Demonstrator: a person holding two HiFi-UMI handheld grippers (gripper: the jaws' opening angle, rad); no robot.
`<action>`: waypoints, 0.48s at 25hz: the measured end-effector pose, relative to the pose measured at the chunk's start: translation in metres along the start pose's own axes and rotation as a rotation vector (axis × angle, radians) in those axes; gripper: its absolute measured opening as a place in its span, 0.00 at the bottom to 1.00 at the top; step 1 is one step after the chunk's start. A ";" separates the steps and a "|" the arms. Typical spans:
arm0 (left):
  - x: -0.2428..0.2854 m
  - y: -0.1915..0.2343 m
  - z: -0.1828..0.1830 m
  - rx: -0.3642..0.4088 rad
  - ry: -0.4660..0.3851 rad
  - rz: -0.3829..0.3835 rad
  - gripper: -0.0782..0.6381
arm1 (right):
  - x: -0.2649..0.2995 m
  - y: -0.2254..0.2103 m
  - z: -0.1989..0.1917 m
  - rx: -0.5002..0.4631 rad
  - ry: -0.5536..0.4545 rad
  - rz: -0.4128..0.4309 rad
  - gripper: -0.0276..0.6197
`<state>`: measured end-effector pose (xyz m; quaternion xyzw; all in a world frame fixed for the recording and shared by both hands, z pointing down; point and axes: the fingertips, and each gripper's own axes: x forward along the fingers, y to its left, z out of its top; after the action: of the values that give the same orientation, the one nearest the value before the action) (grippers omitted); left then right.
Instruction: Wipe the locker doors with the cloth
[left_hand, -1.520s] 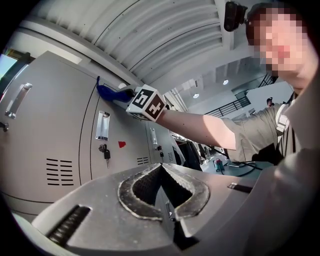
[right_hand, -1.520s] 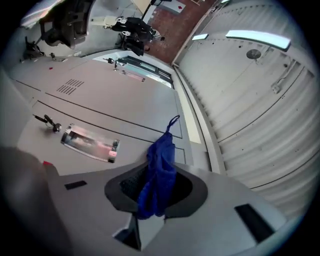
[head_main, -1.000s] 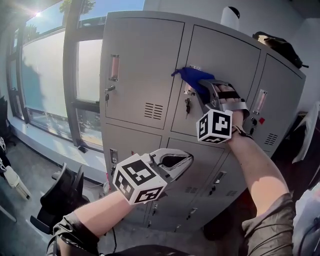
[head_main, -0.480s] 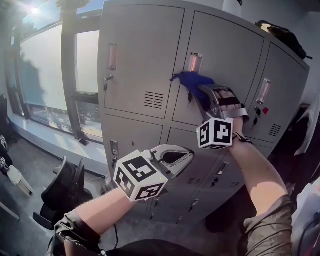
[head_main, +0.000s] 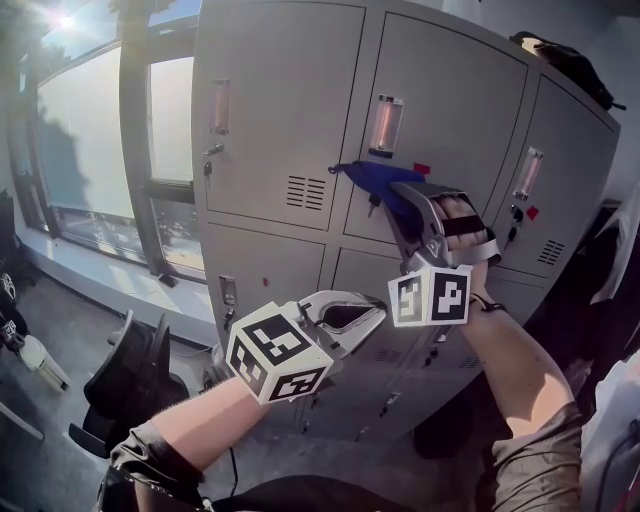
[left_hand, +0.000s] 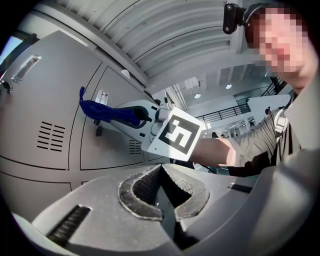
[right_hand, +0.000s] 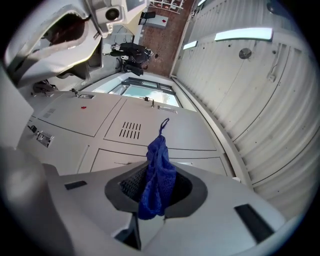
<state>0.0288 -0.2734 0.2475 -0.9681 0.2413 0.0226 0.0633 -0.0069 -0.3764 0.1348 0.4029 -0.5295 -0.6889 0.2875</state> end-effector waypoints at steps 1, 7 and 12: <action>0.000 0.000 -0.001 -0.002 0.002 0.001 0.12 | -0.002 0.007 0.001 -0.008 0.000 0.008 0.16; -0.004 0.002 -0.010 -0.017 0.014 0.015 0.12 | 0.008 0.043 -0.008 0.008 0.028 0.042 0.16; -0.011 0.007 -0.012 -0.015 0.016 0.032 0.12 | 0.019 0.072 -0.017 0.027 0.043 0.090 0.16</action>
<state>0.0162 -0.2762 0.2597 -0.9647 0.2573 0.0179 0.0537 -0.0047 -0.4205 0.1974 0.3972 -0.5501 -0.6594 0.3238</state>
